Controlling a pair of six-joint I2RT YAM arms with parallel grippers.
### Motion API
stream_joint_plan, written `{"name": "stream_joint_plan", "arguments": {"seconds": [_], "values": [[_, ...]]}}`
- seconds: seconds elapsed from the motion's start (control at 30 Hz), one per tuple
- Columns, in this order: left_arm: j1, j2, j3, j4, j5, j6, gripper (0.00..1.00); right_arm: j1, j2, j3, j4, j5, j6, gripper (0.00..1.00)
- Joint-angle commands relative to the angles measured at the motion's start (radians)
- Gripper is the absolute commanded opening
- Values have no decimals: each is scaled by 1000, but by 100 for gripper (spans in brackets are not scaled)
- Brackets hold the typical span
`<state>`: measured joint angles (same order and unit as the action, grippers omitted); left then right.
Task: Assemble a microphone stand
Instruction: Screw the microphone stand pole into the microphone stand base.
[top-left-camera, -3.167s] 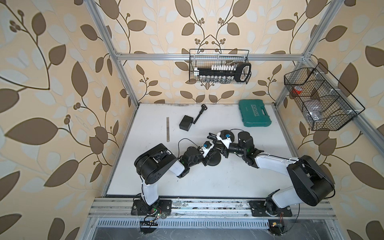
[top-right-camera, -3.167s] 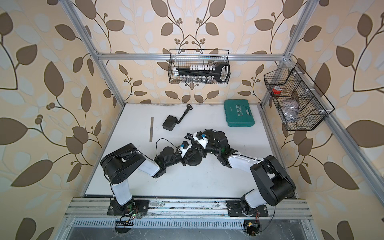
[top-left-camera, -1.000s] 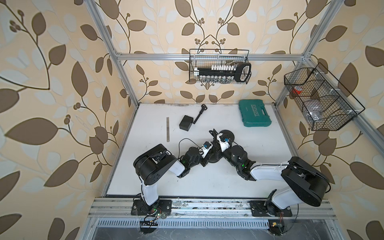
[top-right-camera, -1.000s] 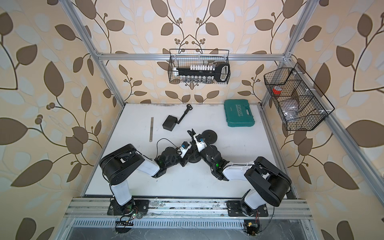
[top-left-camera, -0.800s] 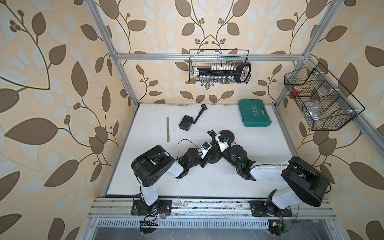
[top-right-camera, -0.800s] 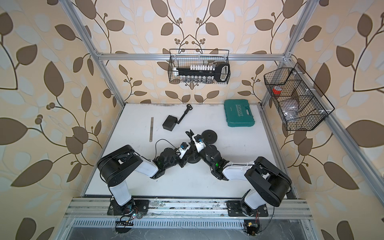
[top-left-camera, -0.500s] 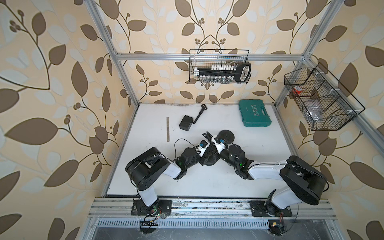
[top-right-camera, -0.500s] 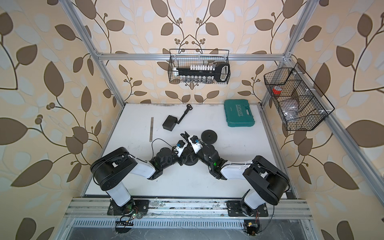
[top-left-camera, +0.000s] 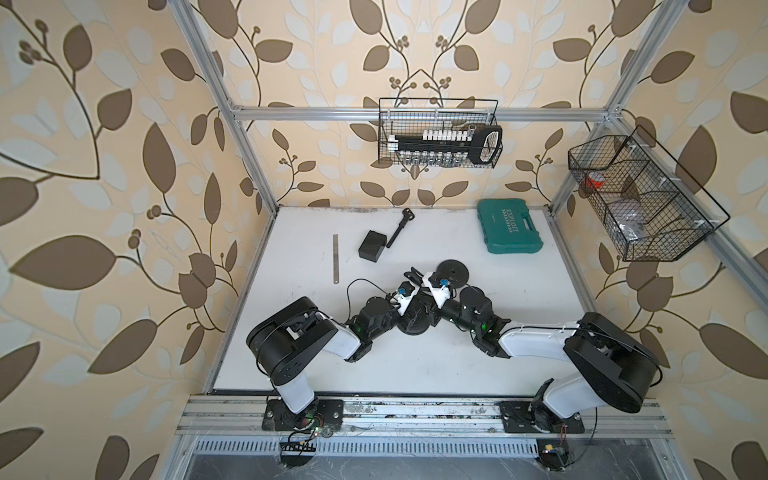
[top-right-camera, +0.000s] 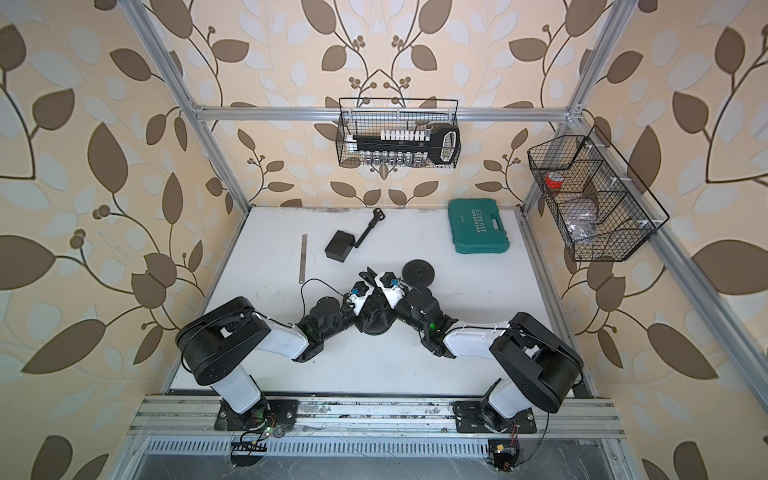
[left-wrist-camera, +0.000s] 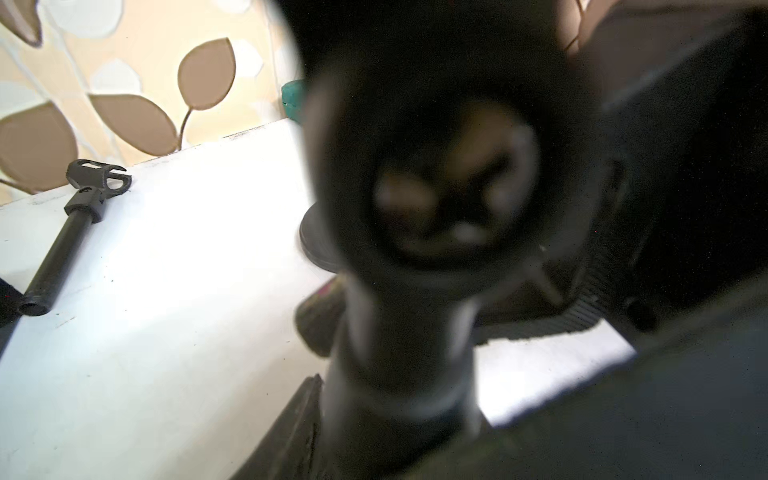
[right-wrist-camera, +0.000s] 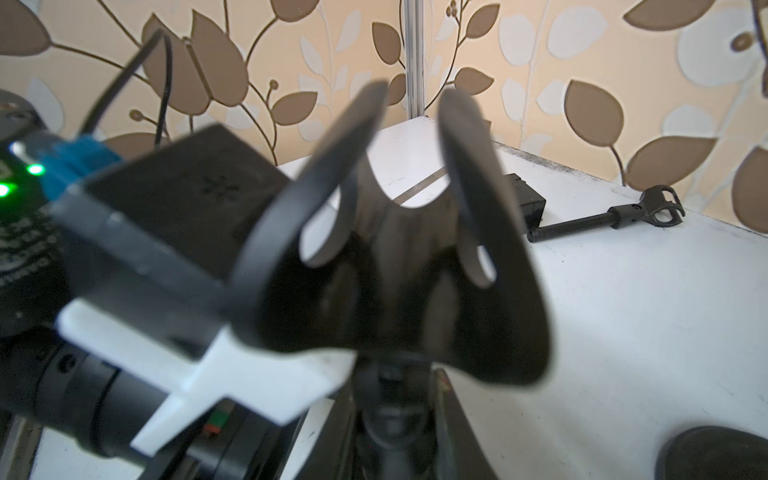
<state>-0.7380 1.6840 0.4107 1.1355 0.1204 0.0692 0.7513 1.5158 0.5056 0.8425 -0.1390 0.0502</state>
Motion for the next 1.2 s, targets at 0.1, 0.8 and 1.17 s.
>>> {"name": "stream_joint_plan", "arguments": {"seconds": [0.1,0.8,1.17], "values": [[6,1,-19,84,-13,-6,43,13,71,-22,-175,-98,13,0],[6,12,-90,114,-39,-5,40,43,94,-1,-170,-26,22,0],[6,91,-67,202,-38,6,26,42,111,2,-144,-50,46,0]]}}
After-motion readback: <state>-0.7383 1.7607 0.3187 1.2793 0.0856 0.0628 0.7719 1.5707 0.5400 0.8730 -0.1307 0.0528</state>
